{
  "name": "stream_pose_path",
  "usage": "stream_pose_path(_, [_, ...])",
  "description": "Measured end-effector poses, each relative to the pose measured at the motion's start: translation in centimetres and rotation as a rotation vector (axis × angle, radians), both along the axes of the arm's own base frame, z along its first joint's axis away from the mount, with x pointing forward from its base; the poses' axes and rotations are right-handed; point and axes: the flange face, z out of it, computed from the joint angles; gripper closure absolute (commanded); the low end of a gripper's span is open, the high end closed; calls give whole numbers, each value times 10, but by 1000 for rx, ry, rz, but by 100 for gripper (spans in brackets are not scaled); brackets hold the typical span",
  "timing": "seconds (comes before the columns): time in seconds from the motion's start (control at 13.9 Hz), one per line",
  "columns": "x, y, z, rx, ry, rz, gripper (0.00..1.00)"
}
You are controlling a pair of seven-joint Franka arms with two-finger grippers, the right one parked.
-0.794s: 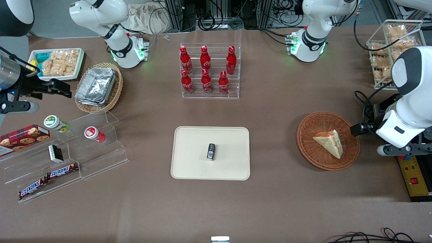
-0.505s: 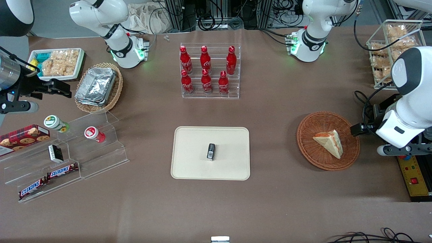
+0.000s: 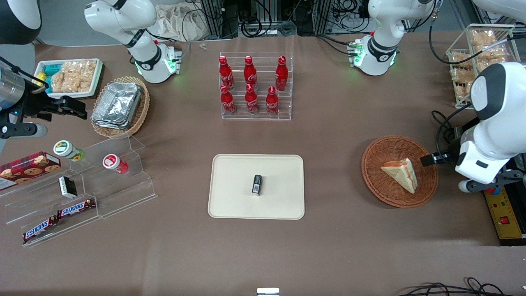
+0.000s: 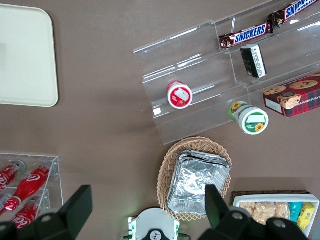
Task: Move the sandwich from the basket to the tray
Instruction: 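Lower the open left gripper over the wrapped sandwich in the wicker basket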
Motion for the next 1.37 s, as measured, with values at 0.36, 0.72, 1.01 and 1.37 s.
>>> stream_pose_path(0.36, [-5, -9, -50, -8, -16, 145, 0])
stream_pose_path(0.72, [-13, -5, -106, -24, -70, 157, 0])
stream_pose_path(1.01, [-17, 0, -139, -30, -81, 170, 0])
stream_pose_path(1.37, [-16, 2, -155, -28, -79, 261, 0])
